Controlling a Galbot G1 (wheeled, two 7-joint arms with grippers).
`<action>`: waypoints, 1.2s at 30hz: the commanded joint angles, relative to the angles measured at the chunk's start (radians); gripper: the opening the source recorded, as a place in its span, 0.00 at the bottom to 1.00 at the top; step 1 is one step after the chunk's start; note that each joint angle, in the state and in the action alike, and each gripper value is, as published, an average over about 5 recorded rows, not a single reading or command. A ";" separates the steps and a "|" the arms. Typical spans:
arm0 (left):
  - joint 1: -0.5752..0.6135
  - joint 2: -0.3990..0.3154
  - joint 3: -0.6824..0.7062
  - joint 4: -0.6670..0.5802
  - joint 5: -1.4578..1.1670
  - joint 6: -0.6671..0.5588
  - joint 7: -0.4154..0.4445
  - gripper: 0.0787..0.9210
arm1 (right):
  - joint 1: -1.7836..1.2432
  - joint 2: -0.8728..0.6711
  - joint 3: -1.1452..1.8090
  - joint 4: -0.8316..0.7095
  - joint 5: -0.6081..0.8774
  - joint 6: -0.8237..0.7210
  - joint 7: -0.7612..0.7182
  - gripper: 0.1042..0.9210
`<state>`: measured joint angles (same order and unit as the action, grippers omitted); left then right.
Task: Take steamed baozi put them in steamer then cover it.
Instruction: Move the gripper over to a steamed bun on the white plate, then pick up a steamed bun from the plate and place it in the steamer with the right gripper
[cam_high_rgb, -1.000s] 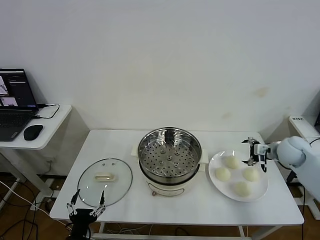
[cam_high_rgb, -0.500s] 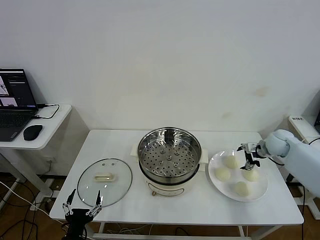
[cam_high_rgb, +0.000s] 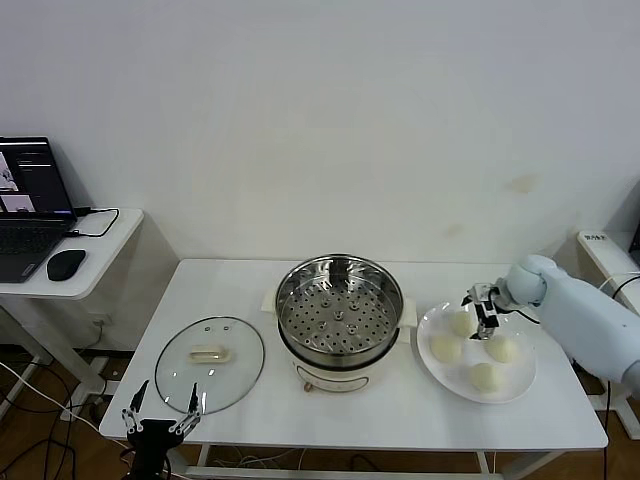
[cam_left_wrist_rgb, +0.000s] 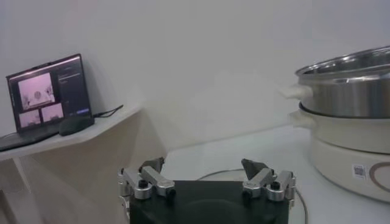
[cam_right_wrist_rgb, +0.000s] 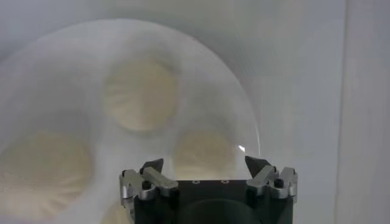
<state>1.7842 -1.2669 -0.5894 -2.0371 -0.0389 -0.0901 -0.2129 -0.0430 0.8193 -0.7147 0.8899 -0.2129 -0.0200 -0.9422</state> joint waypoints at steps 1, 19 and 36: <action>-0.001 0.000 -0.002 0.002 0.000 -0.001 0.000 0.88 | 0.012 0.042 -0.011 -0.065 -0.016 0.009 -0.008 0.88; 0.004 -0.001 -0.007 0.000 -0.001 -0.007 -0.001 0.88 | -0.001 0.056 0.003 -0.085 -0.039 0.002 -0.017 0.64; 0.004 0.008 -0.005 -0.012 -0.008 -0.010 -0.002 0.88 | 0.143 -0.136 -0.102 0.223 0.167 -0.070 -0.047 0.60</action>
<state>1.7883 -1.2609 -0.5975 -2.0453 -0.0446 -0.0997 -0.2155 0.0202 0.7858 -0.7675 0.9438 -0.1575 -0.0595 -0.9861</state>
